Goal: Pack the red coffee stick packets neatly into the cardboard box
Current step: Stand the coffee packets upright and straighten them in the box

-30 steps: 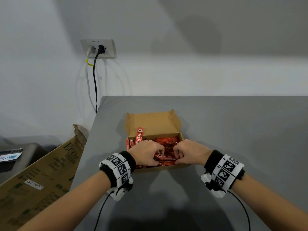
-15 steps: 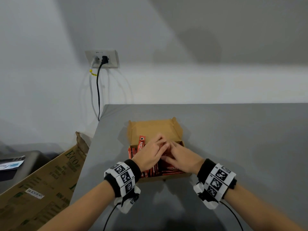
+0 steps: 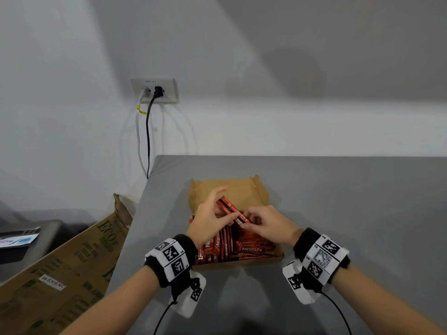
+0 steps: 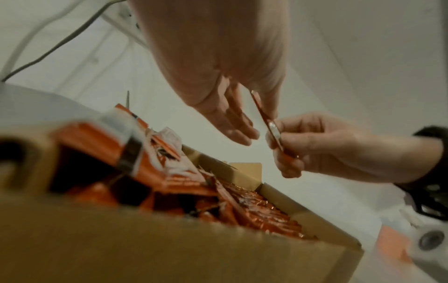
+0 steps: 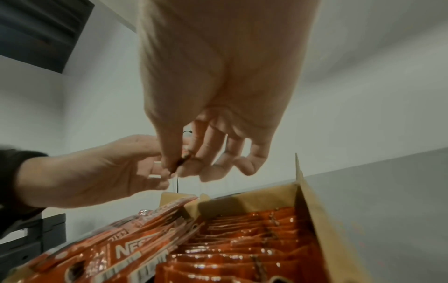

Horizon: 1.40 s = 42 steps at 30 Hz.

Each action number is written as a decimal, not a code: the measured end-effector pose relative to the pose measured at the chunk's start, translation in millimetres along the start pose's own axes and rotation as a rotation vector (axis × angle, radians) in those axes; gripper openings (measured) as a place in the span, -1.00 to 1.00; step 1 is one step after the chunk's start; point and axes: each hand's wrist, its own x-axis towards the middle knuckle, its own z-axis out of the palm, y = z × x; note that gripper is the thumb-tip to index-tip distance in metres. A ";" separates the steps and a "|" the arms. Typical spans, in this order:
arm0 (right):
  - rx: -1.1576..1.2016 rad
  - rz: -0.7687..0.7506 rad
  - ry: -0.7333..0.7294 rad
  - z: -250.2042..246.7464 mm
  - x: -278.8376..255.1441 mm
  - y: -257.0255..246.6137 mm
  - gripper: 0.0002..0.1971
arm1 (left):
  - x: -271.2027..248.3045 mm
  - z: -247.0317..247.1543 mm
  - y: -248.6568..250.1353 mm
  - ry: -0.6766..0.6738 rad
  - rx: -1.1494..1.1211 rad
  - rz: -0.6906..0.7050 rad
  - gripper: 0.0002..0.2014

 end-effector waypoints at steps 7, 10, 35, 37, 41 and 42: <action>-0.089 0.051 0.130 -6.5 -6.2 10.7 -0.93 | -0.8 -13.2 -3.8 -0.099 -0.056 -0.048 -0.85; -0.220 0.035 0.188 -6.8 -8.0 8.7 -0.87 | -3.7 -11.4 -5.5 -0.164 -0.065 -0.087 -0.87; 0.093 -0.038 0.396 0.3 -4.2 -16.8 -0.48 | -1.6 14.8 2.4 -0.091 0.277 0.018 -0.86; 0.038 -0.001 0.326 3.8 -5.0 -15.1 -0.71 | -2.1 17.8 5.4 -0.086 0.197 0.011 -0.87; 0.031 -0.025 0.304 5.6 -12.0 -8.0 -0.93 | -3.1 17.6 7.3 -0.233 0.256 -0.027 -0.68; 0.030 -0.011 0.310 2.1 -14.7 -4.9 -0.92 | -3.5 14.9 6.6 -0.315 0.389 -0.026 -0.65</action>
